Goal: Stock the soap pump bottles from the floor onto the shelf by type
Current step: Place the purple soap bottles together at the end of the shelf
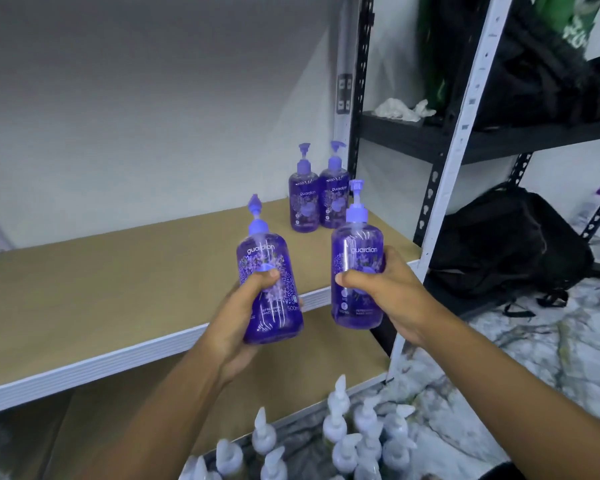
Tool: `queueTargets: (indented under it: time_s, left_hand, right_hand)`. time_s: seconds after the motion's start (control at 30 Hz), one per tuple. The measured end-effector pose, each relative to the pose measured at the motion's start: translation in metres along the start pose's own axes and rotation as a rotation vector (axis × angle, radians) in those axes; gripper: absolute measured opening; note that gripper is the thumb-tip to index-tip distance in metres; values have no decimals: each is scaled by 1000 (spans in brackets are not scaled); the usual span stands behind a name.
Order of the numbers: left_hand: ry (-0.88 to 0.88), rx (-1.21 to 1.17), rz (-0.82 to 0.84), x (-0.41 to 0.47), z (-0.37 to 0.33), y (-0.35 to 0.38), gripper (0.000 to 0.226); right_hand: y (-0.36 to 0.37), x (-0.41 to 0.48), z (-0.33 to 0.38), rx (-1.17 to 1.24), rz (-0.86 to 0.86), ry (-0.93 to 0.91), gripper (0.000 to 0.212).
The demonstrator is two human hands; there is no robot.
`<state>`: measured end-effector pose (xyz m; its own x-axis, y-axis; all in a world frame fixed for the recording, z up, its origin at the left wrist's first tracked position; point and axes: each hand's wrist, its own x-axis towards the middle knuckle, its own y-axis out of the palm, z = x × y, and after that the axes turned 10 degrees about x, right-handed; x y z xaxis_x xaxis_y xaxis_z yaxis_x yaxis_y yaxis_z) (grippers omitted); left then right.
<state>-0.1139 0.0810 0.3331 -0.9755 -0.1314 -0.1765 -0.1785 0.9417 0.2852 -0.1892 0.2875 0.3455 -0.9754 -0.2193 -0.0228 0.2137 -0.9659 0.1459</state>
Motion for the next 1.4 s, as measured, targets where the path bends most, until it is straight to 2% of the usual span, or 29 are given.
queueTargets:
  time_s: [0.17, 0.33, 0.5, 0.63, 0.83, 0.93, 1.03, 1.2, 1.4]
  left_hand:
    - [-7, 20, 77, 42, -14, 20, 66]
    - [-11, 14, 42, 86, -9, 34, 54]
    - [2, 31, -18, 118, 1, 39, 61]
    - [19, 62, -30, 134, 6, 42, 51]
    - [-15, 74, -2, 139, 13, 33, 58]
    - [-21, 80, -4, 137, 14, 32, 52]
    - [-12, 97, -11, 137, 13, 35, 57]
    - [-6, 95, -31, 136, 14, 36, 48]
    - [-8, 40, -15, 136, 14, 32, 58]
  right_hand:
    - [-21, 43, 12, -34, -16, -100, 57]
    - [-34, 85, 11, -106, -55, -130, 69]
    - [-40, 108, 2, -99, -54, -140, 63]
    - [-43, 117, -12, -94, -84, -160, 58]
    - [-48, 120, -18, -153, -84, -189, 60]
    - [-52, 117, -19, -165, -83, -198, 72]
    - [-57, 113, -32, -265, -98, -217, 85]
    - [-59, 121, -50, -419, -168, -257, 83]
    - [-52, 155, -49, -455, -194, -213, 82]
